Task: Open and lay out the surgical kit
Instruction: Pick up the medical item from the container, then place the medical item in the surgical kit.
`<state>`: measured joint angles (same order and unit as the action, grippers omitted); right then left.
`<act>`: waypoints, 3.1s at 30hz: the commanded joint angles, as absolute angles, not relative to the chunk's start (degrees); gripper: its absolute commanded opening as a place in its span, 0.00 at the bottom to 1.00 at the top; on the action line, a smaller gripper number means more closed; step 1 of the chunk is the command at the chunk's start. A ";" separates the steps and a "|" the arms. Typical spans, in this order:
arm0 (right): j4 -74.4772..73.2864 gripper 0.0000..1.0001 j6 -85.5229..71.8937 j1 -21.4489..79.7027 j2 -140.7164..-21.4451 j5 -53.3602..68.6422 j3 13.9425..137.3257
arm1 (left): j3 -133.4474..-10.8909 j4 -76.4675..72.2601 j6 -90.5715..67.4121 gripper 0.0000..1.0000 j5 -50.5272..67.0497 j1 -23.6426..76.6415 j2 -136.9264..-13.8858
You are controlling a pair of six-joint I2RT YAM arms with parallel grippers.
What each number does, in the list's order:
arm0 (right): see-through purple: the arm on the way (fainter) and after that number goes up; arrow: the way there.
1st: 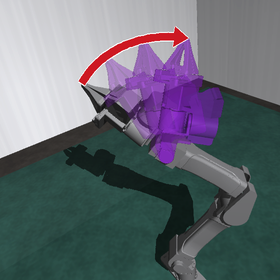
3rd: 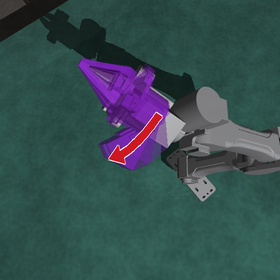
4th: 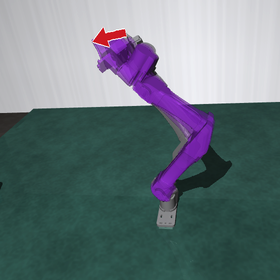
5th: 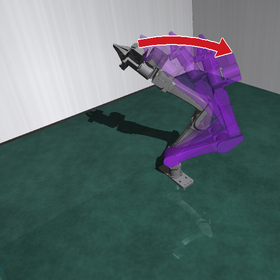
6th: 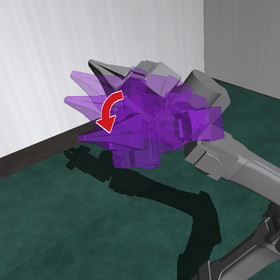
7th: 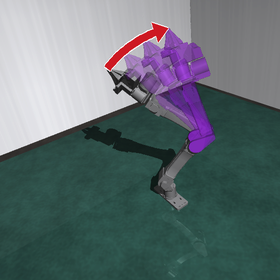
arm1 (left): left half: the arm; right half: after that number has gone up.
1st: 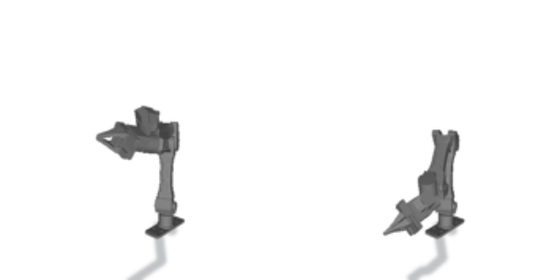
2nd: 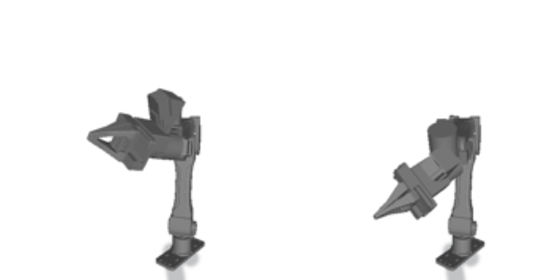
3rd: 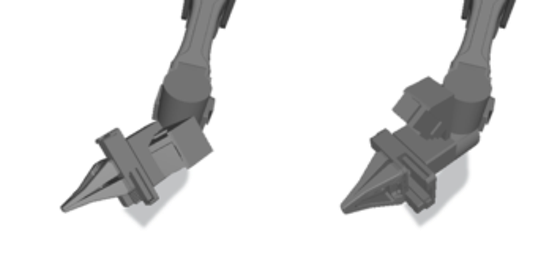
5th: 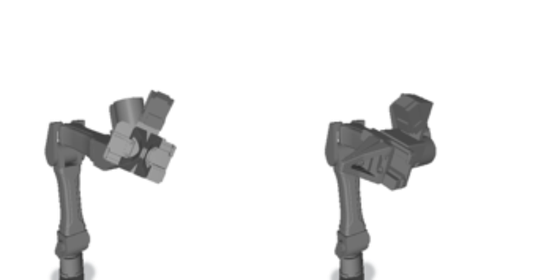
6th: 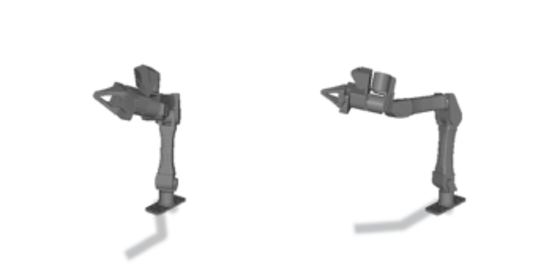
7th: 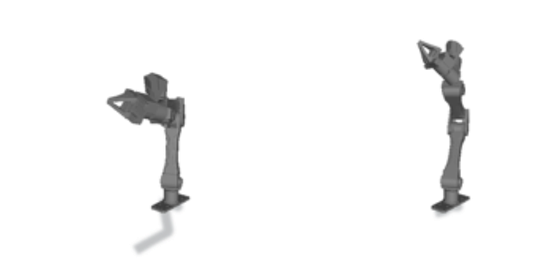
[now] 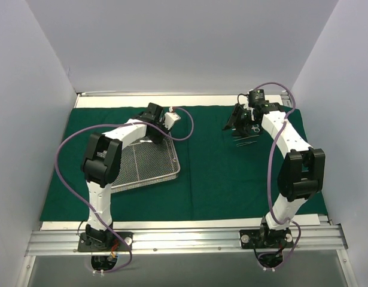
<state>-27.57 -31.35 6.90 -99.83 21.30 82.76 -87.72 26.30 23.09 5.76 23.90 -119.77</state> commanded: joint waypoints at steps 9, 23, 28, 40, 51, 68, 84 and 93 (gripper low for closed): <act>-27.86 0.47 -30.59 7.12 -96.94 21.36 82.53 | -88.42 25.48 19.16 0.02 -5.45 23.82 -116.46; -24.62 0.47 -28.48 9.13 -100.10 28.19 86.92 | -98.17 40.25 -6.18 0.02 -4.95 21.63 -103.20; -21.19 0.50 -26.81 11.60 -101.16 34.79 90.34 | -97.56 34.47 -19.75 0.02 19.92 18.46 -99.06; -21.36 0.53 -16.71 25.29 -100.55 35.79 98.61 | -93.35 21.45 -41.55 0.02 33.22 15.65 -97.12; -10.20 0.52 -27.60 25.40 -101.77 44.64 98.61 | -72.86 -33.13 -75.93 0.02 45.97 12.92 -96.68; -8.97 0.52 -26.63 30.15 -106.70 46.40 100.28 | -69.35 -37.00 -79.71 0.02 44.56 13.62 -94.48; -27.84 0.00 -10.74 24.70 -101.08 45.79 95.01 | -65.19 -8.39 -45.39 0.60 57.74 4.84 -84.21; -32.77 0.00 -5.55 28.91 -96.24 56.16 89.21 | -78.65 23.59 -11.28 0.65 65.22 13.44 -85.35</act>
<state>-28.53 -9.52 25.26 -98.87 50.33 90.00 -74.46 9.98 -27.16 60.25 11.27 -86.06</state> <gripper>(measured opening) 0.100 0.642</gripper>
